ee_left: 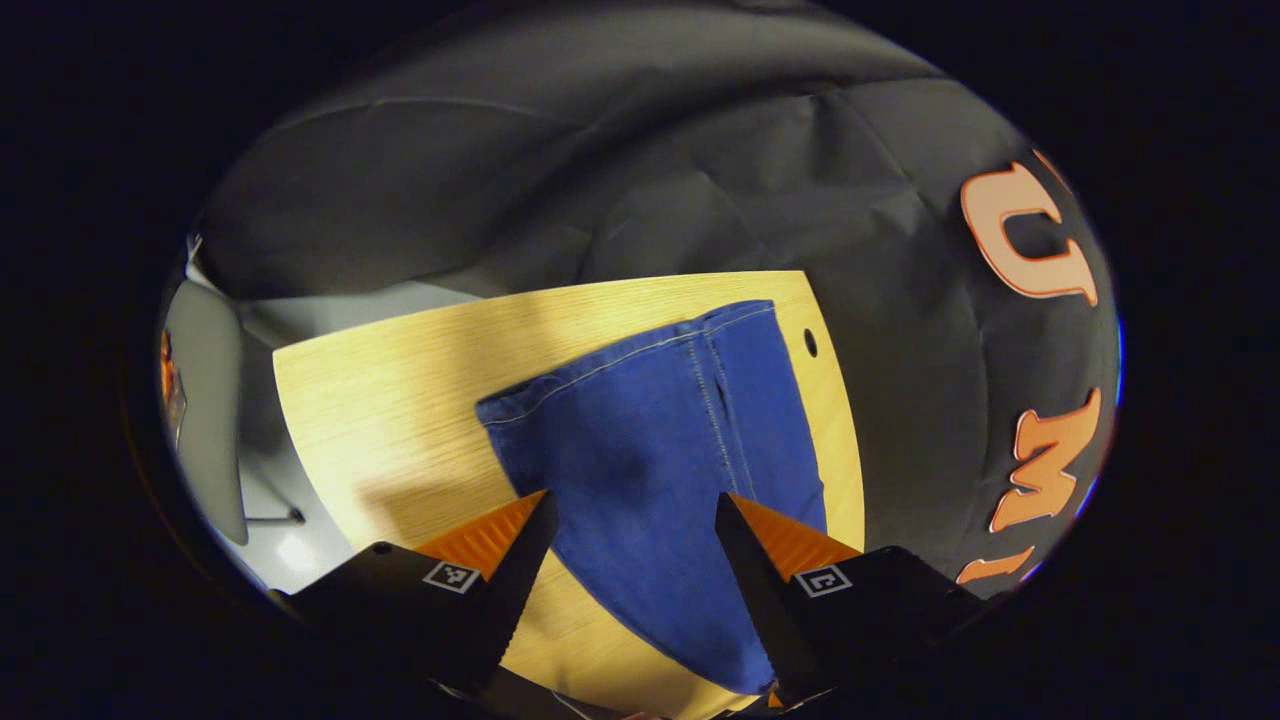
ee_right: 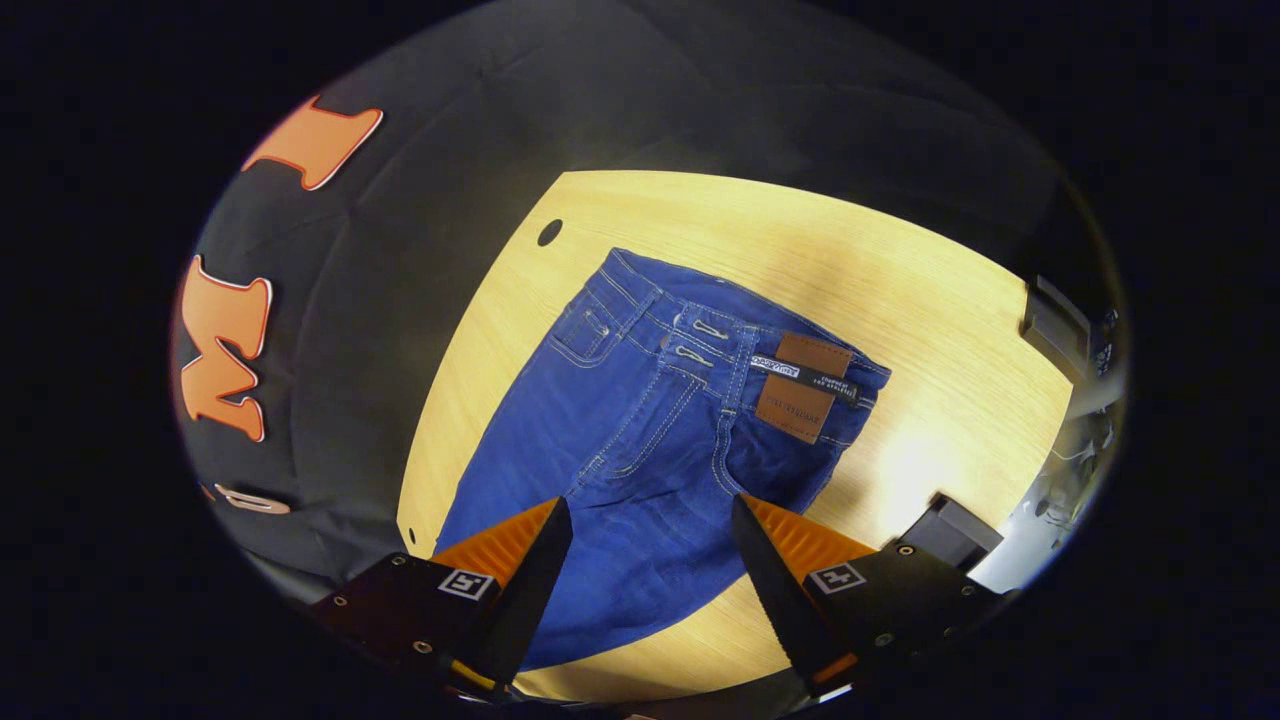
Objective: Grasp the waist and the cuffs of the jeans and fold them to make the two legs overlap; first hold the waist and fold one-third of the jeans toward the cuffs, then hold the cuffs and fold the remaining one-third in the same direction to finish folding.
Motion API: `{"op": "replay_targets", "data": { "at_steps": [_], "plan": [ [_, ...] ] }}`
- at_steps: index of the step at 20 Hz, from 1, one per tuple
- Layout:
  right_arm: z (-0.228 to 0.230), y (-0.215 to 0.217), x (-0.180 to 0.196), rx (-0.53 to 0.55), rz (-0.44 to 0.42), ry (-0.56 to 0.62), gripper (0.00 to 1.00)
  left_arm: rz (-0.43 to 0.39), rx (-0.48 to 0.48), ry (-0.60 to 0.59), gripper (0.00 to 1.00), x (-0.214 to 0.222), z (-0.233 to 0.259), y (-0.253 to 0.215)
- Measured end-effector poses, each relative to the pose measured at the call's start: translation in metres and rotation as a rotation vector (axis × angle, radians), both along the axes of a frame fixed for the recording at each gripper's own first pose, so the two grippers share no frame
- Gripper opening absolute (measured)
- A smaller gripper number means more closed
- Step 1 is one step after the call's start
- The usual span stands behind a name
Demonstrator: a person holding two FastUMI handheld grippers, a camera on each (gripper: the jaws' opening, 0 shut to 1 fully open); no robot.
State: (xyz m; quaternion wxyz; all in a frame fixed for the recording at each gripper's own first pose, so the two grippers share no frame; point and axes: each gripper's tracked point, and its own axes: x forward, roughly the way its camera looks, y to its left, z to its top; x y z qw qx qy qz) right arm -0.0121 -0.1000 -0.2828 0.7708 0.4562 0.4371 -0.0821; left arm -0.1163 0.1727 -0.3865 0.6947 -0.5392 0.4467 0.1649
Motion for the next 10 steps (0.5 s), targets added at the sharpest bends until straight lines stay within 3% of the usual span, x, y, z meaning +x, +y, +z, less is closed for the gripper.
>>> {"op": "replay_targets", "data": {
  "at_steps": [4,10],
  "plan": [
    [-0.009,-0.003,-0.001,-0.001,-0.011,0.031,0.99,0.007,-0.028,0.024,0.98,-0.01,-0.019,0.003],
    [-0.016,-0.006,0.0,-0.002,-0.025,0.048,0.99,0.051,-0.1,-0.094,0.89,0.013,-0.019,0.002]
  ]
}}
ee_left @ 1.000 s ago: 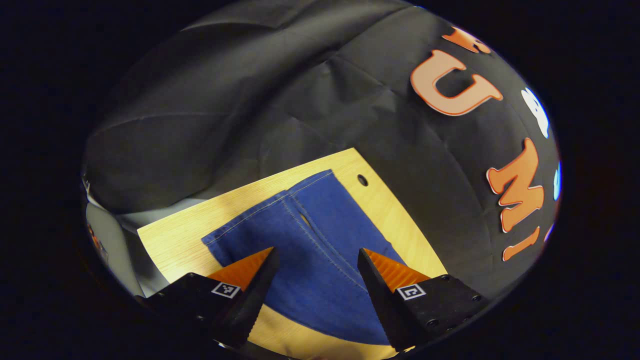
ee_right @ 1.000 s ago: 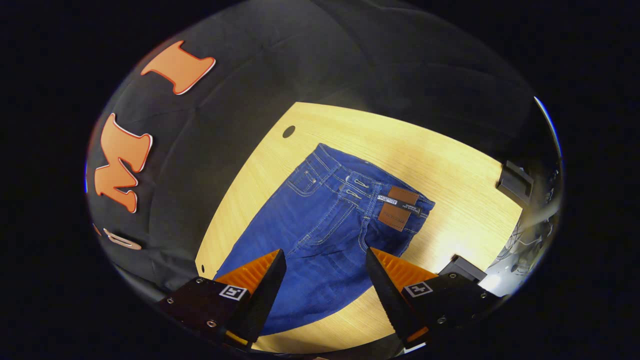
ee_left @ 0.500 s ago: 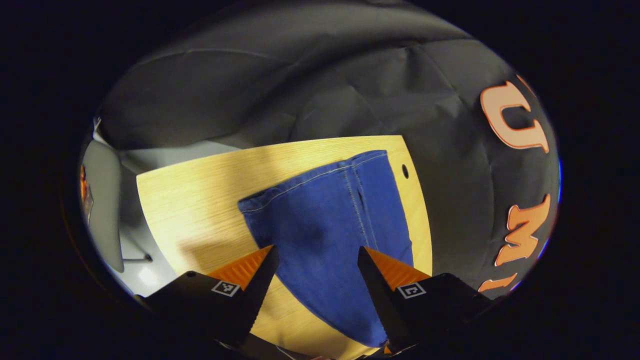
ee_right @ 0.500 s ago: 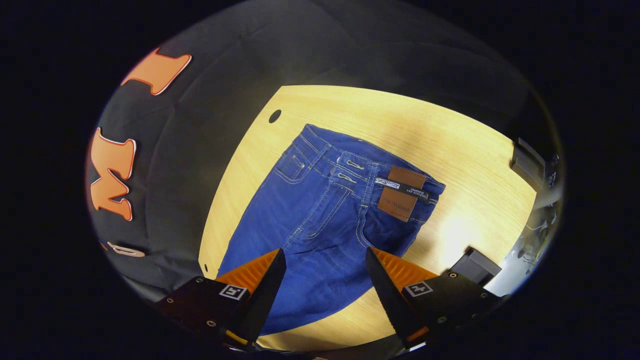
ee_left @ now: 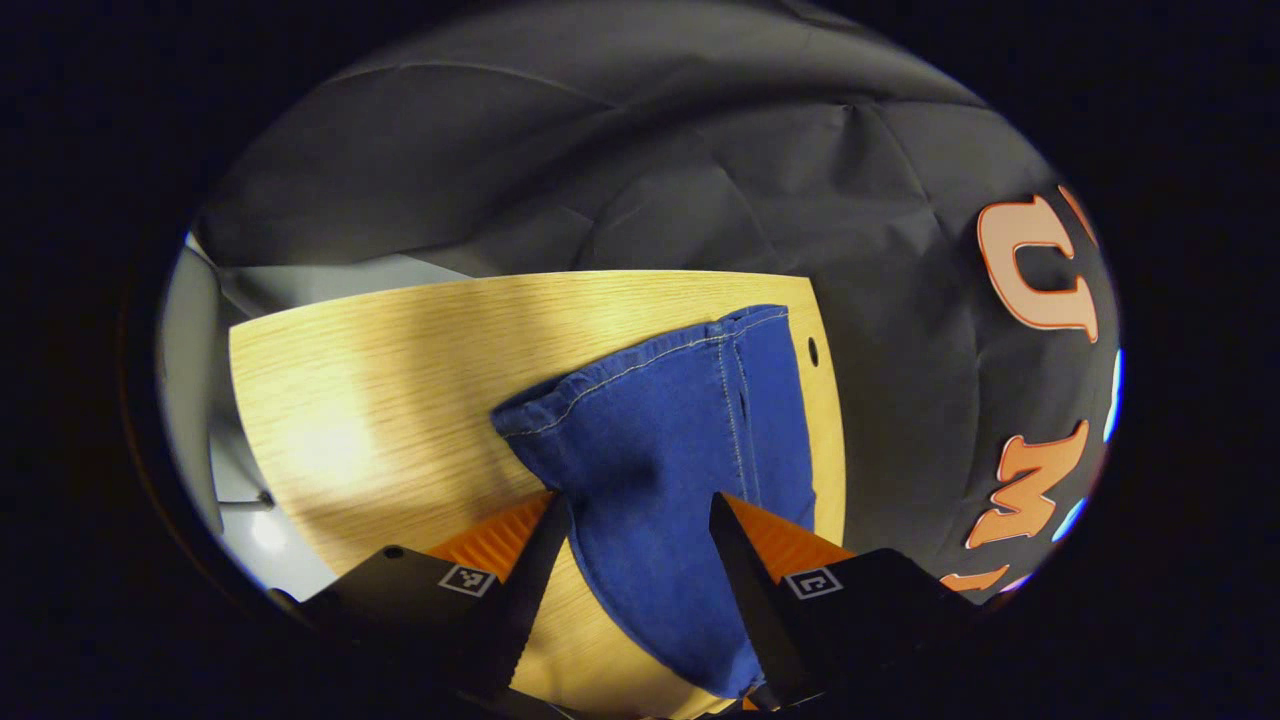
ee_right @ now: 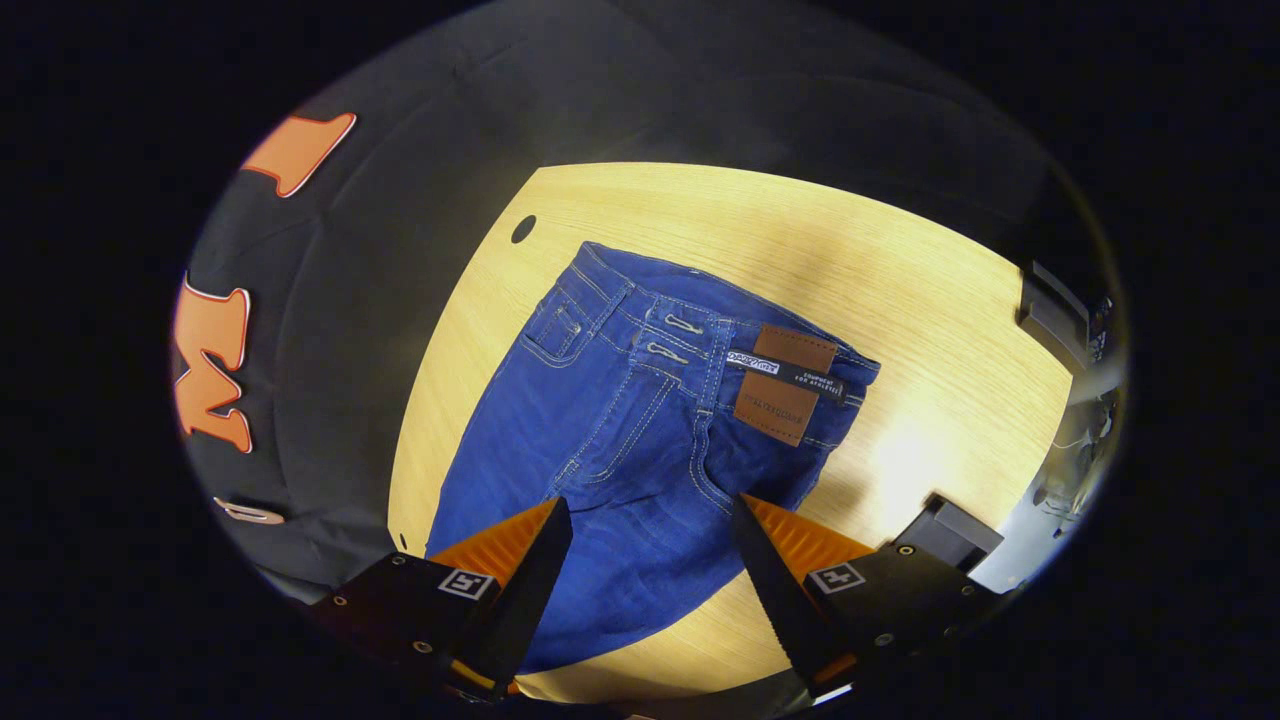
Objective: Grasp the waist and the cuffs of the jeans and fold them to make the two legs overlap; first hold the waist and fold one-third of the jeans toward the cuffs, then hold the cuffs and fold the remaining one-third in the same direction to finish folding.
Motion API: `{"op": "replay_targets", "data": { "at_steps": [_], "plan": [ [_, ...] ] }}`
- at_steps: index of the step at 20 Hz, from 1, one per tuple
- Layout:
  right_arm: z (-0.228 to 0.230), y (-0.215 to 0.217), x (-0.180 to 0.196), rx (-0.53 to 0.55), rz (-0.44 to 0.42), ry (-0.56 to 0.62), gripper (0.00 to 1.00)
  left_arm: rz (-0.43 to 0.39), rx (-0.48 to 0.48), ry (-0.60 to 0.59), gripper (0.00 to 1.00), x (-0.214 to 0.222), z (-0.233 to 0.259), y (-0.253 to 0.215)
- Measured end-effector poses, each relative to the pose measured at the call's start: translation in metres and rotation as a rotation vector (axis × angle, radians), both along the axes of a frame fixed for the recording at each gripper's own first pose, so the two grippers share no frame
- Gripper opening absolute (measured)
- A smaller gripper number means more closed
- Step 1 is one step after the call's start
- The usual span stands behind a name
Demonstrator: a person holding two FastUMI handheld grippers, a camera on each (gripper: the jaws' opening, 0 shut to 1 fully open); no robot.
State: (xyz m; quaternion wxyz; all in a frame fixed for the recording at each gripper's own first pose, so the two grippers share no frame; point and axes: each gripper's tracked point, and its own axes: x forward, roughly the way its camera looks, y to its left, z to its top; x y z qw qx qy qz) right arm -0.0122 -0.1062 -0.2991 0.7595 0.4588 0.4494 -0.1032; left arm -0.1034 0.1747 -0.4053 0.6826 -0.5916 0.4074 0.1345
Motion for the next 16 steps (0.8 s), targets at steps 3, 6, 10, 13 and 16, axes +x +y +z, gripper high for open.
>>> {"op": "replay_targets", "data": {
  "at_steps": [3,6,10,13,16],
  "plan": [
    [-0.004,0.0,0.0,0.01,-0.004,0.011,0.98,0.022,-0.024,-0.035,0.8,0.014,-0.003,-0.003],
    [-0.009,-0.002,-0.002,0.0,-0.006,0.009,0.98,0.003,-0.007,0.005,0.49,0.023,-0.02,-0.01],
    [-0.018,-0.012,-0.006,0.003,-0.045,0.01,0.99,-0.052,0.058,0.02,0.05,0.023,-0.021,-0.011],
    [-0.027,-0.018,-0.015,0.024,-0.076,0.032,0.98,-0.068,0.11,-0.01,0.05,0.03,-0.009,-0.01],
    [-0.029,-0.026,-0.025,0.059,-0.108,0.047,0.96,-0.077,0.143,-0.025,0.05,0.03,0.004,-0.006]
  ]
}}
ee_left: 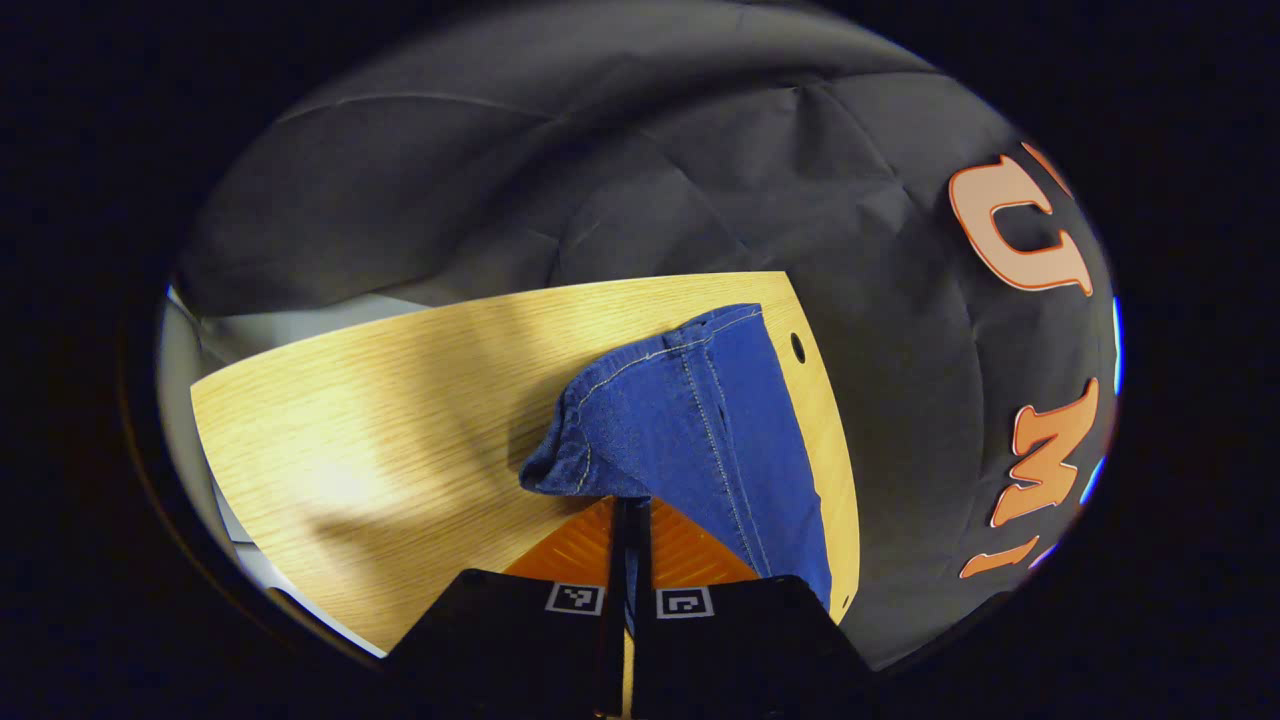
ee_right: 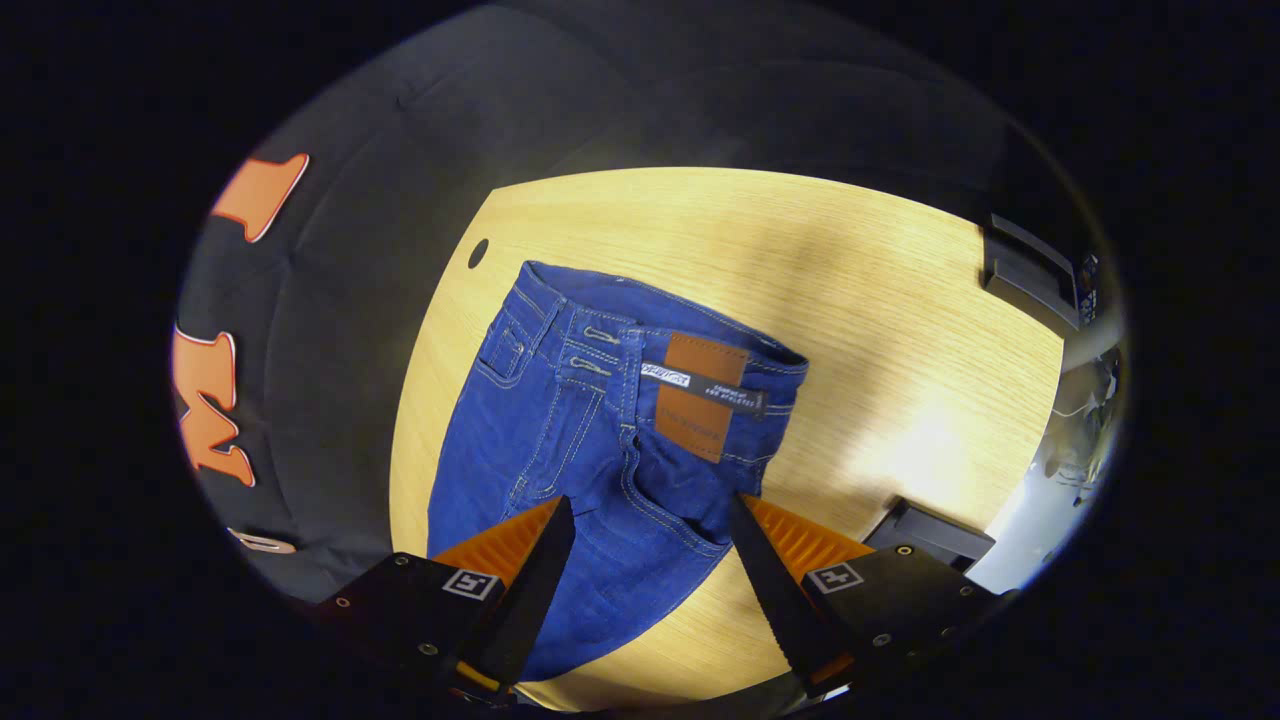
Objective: Grasp the waist and the cuffs of the jeans and fold them to make the two legs overlap; first hold the waist and fold one-third of the jeans toward the cuffs, then hold the cuffs and fold the remaining one-third in the same direction to finish folding.
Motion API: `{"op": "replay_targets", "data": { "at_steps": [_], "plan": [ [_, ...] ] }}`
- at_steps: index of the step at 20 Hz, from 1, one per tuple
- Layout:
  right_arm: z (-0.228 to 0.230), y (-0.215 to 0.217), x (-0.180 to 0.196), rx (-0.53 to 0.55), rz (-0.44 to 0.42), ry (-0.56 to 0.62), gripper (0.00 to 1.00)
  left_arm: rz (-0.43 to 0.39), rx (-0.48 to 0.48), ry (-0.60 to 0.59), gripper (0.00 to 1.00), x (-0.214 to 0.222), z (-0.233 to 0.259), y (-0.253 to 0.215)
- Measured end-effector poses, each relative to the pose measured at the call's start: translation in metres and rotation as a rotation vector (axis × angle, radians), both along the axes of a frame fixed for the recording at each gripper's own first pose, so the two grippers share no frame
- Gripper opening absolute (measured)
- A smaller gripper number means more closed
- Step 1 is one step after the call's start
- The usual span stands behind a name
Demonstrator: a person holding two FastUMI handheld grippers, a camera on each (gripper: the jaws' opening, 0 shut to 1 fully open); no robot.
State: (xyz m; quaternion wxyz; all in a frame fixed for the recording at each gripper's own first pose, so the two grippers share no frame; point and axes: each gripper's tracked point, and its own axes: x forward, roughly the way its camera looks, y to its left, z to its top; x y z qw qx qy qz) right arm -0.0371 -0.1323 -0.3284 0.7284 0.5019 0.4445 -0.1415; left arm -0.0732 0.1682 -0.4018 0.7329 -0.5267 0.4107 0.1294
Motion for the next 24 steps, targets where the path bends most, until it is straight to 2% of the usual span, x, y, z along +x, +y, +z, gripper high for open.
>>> {"op": "replay_targets", "data": {
  "at_steps": [2,4,5,7,8,11,13,14,15,16,17,20,24],
  "plan": [
    [-0.003,-0.007,-0.015,-0.025,0.009,0.034,0.95,0.012,-0.011,-0.008,0.05,0.001,0.006,0.0],
    [-0.011,-0.012,-0.018,-0.07,0.06,0.048,0.95,0.023,-0.011,-0.008,0.05,-0.002,0.009,0.003],
    [-0.018,-0.015,-0.016,-0.081,0.054,0.078,0.95,0.023,-0.007,0.005,0.05,-0.004,0.007,0.003],
    [-0.023,-0.005,0.005,-0.048,0.053,0.048,0.95,0.017,-0.005,0.022,0.05,0.001,0.006,-0.001],
    [-0.025,-0.001,-0.001,-0.046,0.072,0.076,0.84,0.018,-0.007,0.02,0.05,0.001,0.006,-0.001],
    [-0.034,-0.009,-0.003,-0.105,0.075,0.123,0.36,0.003,-0.007,0.037,0.05,0.001,0.004,-0.001],
    [-0.029,-0.006,0.0,-0.092,0.074,0.091,0.2,-0.006,-0.002,0.06,0.05,-0.001,0.002,-0.001],
    [-0.027,-0.007,-0.002,-0.08,0.069,0.077,0.2,-0.017,0.004,0.07,0.05,-0.003,0.002,-0.001],
    [-0.045,-0.006,0.005,-0.059,0.016,0.081,0.13,-0.027,0.015,0.066,0.05,-0.005,0.003,0.001],
    [-0.02,-0.01,0.001,-0.017,-0.02,0.061,0.07,-0.039,0.018,0.069,0.05,-0.009,0.005,0.001],
    [-0.017,-0.005,0.003,0.016,-0.026,0.041,0.07,-0.044,0.018,0.057,0.05,-0.011,0.01,0.002],
    [-0.011,-0.008,0.003,0.015,-0.028,0.021,0.07,-0.061,0.013,0.014,0.05,-0.007,0.026,0.002],
    [0.018,-0.006,0.019,0.005,-0.015,-0.066,0.07,-0.103,0.002,-0.033,0.05,0.01,0.045,-0.003]
  ]
}}
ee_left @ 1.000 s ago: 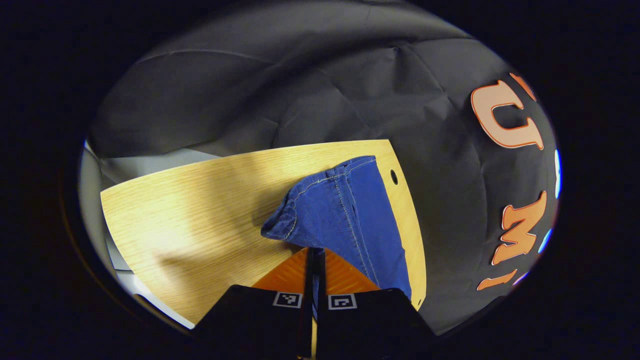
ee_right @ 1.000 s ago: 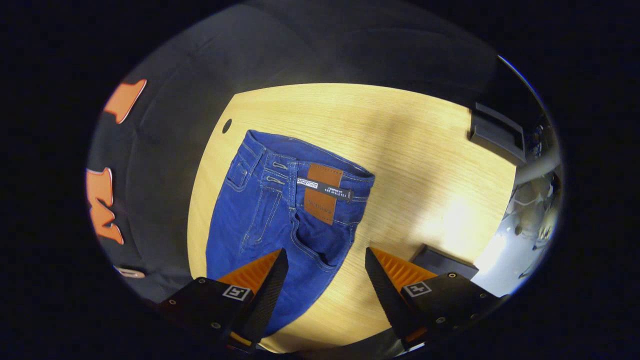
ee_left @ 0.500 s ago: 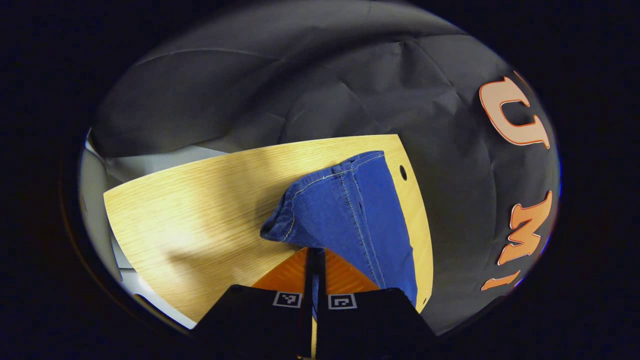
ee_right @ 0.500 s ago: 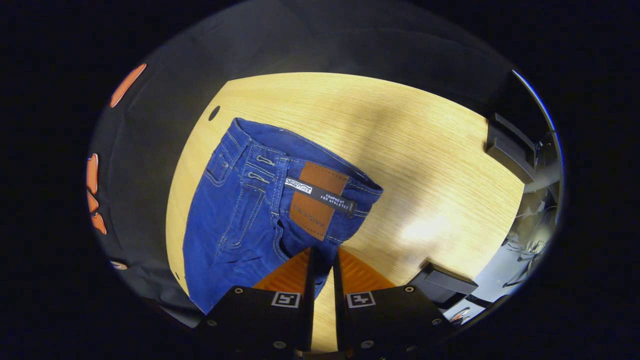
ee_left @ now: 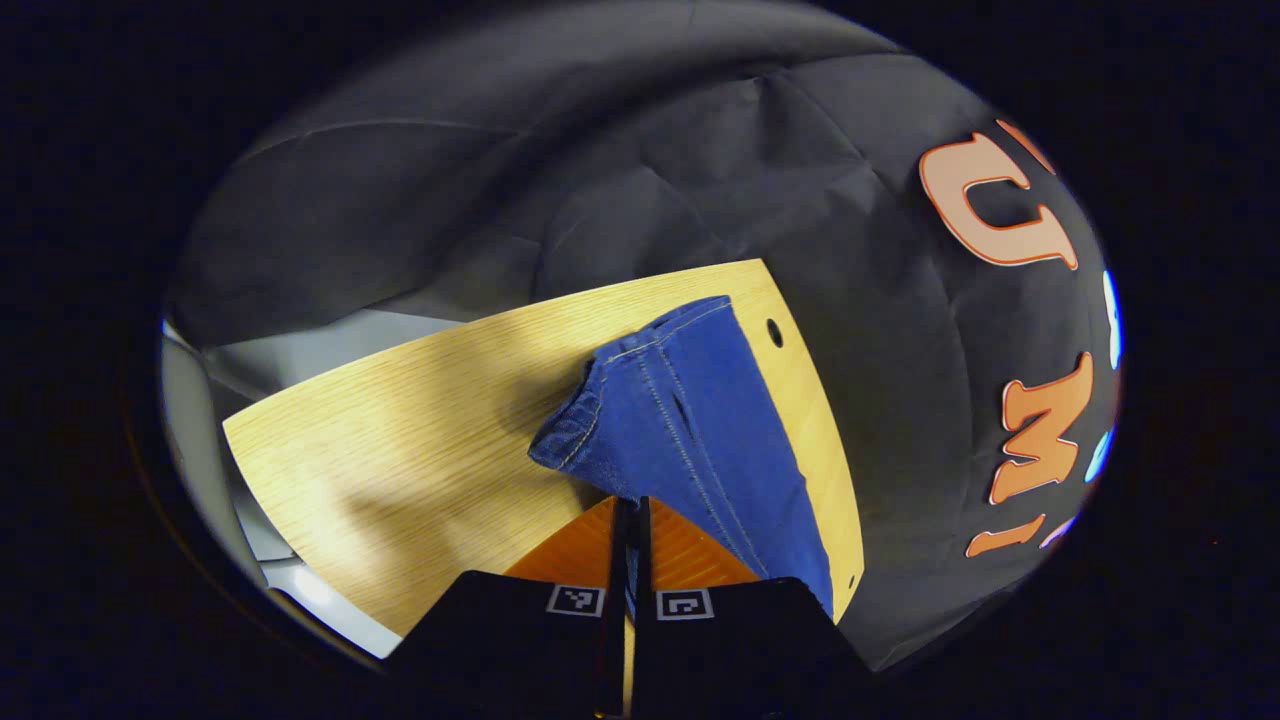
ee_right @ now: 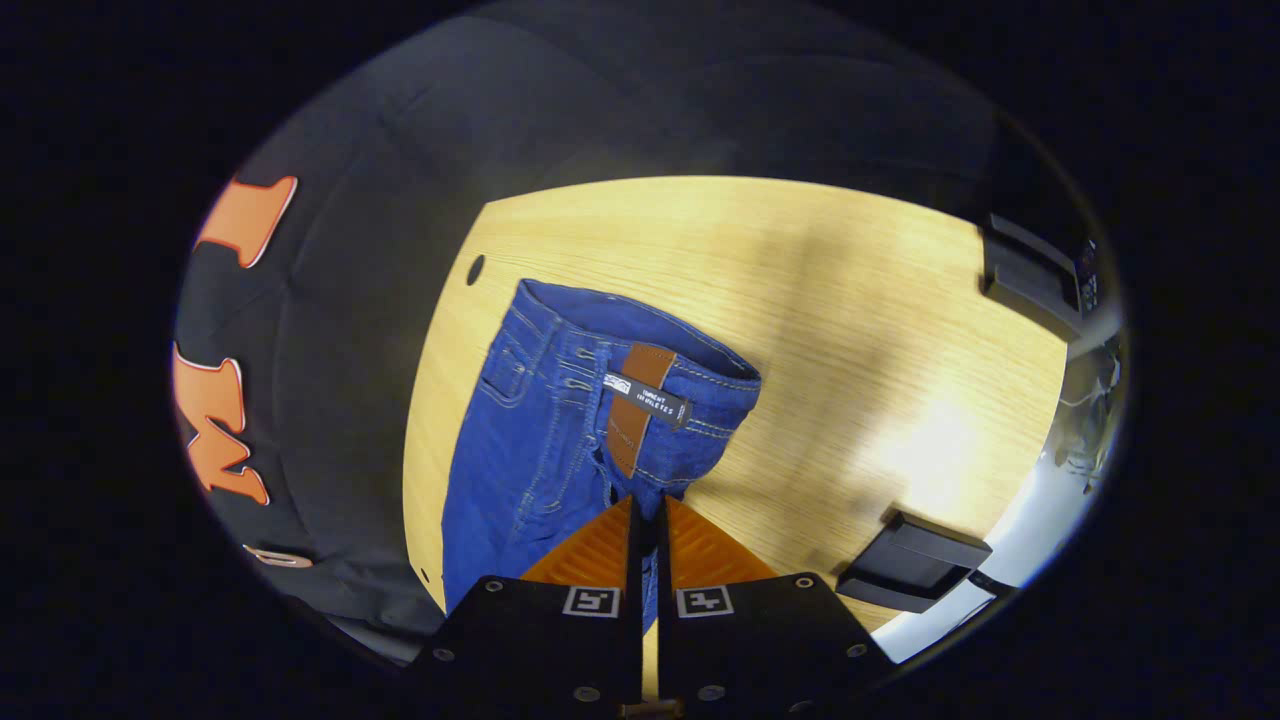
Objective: Grasp the waist and the cuffs of the jeans and fold them to make the two legs overlap; first hold the waist and fold one-third of the jeans toward the cuffs, then hold the cuffs and fold the remaining one-third in the same direction to finish folding.
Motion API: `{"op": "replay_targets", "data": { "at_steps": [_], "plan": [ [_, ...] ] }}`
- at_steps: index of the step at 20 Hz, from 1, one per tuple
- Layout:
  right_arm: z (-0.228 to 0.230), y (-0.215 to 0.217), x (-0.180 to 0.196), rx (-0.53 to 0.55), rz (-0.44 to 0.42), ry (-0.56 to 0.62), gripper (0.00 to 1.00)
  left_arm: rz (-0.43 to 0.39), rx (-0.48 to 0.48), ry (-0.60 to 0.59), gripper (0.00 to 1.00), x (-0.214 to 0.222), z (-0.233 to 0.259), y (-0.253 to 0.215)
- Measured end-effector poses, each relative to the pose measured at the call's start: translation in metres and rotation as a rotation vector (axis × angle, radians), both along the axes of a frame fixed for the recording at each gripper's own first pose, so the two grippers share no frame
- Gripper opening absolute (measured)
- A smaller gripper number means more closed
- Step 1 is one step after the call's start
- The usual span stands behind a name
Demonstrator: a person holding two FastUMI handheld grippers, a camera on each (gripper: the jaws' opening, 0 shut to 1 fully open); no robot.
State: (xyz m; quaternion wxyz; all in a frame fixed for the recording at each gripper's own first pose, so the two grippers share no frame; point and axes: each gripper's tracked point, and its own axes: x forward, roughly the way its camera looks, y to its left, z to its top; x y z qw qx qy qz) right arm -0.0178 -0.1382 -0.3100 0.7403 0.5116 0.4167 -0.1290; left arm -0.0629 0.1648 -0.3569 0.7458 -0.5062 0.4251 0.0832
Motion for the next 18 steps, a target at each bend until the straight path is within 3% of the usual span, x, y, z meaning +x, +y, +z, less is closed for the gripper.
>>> {"op": "replay_targets", "data": {
  "at_steps": [3,6,8,12,15,18],
  "plan": [
    [0.029,0.004,0.022,0.024,-0.014,-0.071,0.07,-0.048,-0.011,-0.068,0.05,0.025,0.023,-0.009],
    [0.041,0.003,0.048,0.0,-0.016,-0.115,0.06,-0.037,-0.037,-0.144,0.05,0.06,0.046,-0.011],
    [0.05,0.011,0.07,0.032,-0.029,-0.13,0.07,-0.044,-0.046,-0.14,0.05,0.078,0.047,-0.014],
    [0.055,0.013,0.097,-0.003,-0.008,-0.132,0.07,-0.046,-0.014,-0.182,0.04,0.124,0.058,-0.008],
    [0.05,0.018,0.112,-0.007,0.016,-0.108,0.07,-0.092,0.004,-0.109,0.05,0.128,0.039,-0.011],
    [0.048,0.022,0.114,-0.02,0.032,-0.106,0.07,-0.155,0.041,-0.011,0.05,0.099,0.005,-0.014]
  ]
}}
